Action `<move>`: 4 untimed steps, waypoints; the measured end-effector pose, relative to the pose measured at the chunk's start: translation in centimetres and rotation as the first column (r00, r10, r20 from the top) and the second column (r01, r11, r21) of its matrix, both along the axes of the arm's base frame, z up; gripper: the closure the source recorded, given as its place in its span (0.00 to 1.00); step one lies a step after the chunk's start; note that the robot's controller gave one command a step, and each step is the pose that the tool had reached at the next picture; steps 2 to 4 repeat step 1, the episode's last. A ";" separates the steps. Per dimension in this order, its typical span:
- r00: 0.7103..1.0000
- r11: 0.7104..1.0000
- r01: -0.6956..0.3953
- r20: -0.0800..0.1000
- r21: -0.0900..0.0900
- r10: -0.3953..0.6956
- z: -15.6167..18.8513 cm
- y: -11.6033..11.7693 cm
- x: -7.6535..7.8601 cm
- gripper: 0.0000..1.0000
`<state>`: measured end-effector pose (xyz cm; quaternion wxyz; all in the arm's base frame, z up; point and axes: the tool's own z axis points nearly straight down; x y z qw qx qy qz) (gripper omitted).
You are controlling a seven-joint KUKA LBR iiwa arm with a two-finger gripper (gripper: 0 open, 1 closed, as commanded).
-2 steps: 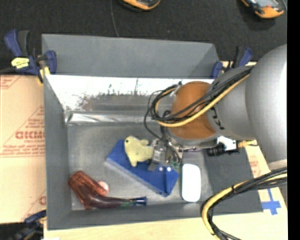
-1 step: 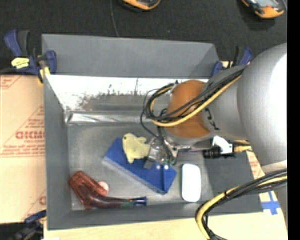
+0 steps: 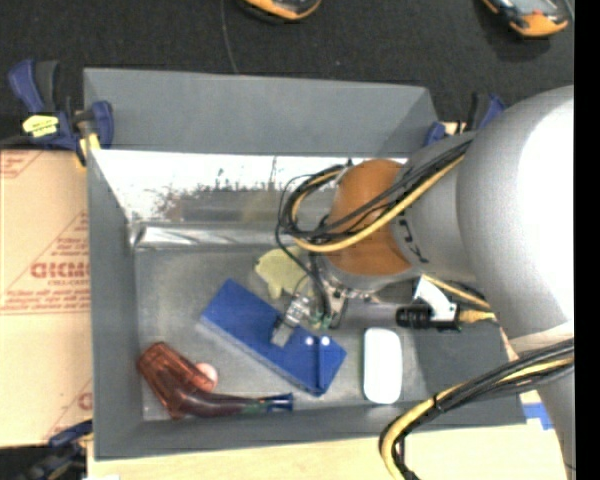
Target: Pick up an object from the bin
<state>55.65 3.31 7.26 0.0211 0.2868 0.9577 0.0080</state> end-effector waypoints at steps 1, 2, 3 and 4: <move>1.000 1.000 0.000 0.002 0.001 0.000 0.2 0.0 0.1 1.00; 1.000 1.000 0.000 0.002 0.001 0.000 0.2 0.0 0.1 1.00; 1.000 1.000 0.000 0.002 0.001 0.000 0.2 0.0 0.1 1.00; 1.000 1.000 0.000 0.002 0.001 0.000 0.2 0.0 0.1 1.00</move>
Offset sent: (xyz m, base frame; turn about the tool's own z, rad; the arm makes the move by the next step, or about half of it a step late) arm 0.0000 0.0000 0.0000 0.0000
